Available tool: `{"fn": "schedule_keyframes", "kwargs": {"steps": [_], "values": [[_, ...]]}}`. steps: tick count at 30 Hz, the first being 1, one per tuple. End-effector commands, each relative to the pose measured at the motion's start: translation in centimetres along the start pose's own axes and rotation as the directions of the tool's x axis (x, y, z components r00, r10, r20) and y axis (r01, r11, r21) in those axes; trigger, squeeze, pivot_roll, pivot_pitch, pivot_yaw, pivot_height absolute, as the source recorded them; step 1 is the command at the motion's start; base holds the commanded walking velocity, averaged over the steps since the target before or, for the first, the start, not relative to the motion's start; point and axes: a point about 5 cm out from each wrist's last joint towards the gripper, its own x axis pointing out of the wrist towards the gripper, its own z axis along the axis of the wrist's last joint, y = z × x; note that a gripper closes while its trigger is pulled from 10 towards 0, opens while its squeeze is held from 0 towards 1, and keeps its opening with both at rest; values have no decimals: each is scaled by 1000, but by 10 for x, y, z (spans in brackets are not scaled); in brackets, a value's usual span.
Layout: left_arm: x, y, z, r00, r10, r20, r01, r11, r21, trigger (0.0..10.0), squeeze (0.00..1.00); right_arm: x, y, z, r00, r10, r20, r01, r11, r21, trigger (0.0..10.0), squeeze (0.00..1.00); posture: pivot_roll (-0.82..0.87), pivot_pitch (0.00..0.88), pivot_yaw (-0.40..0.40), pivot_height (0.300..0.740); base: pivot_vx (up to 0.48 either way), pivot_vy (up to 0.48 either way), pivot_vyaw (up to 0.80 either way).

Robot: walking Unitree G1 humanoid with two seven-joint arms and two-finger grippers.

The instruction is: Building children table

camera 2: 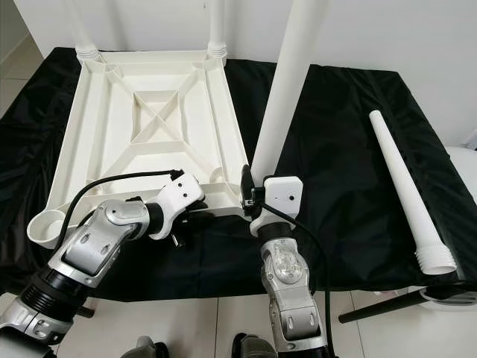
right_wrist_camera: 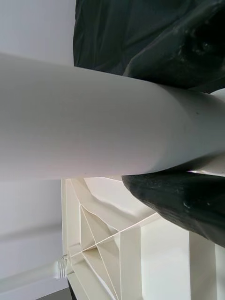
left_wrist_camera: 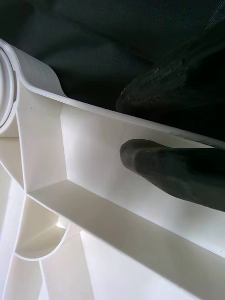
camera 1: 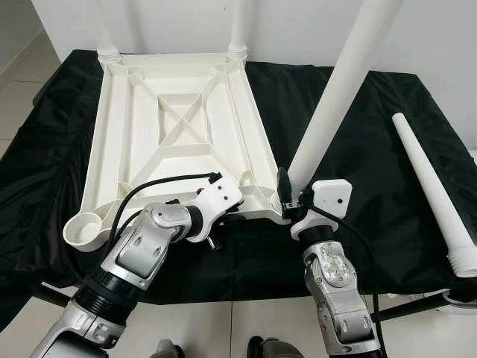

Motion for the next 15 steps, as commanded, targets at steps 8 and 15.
{"fn": "schedule_keyframes", "kwargs": {"steps": [8, 15], "values": [[-7, 13, 6, 994, 109, 15, -109, 994, 20, 10000, 0, -7, -23, -7, 989, -144, -32, 142, 987, -72, 10000, 0, -48, 113, -26, 740, 0, 0, 0], [-6, 12, 6, 994, 107, 15, -107, 994, 22, 10000, 0, -7, -23, -5, 990, -138, -18, 137, 988, -68, 10000, 0, -48, 110, -26, 740, 0, 0, 0]]}}
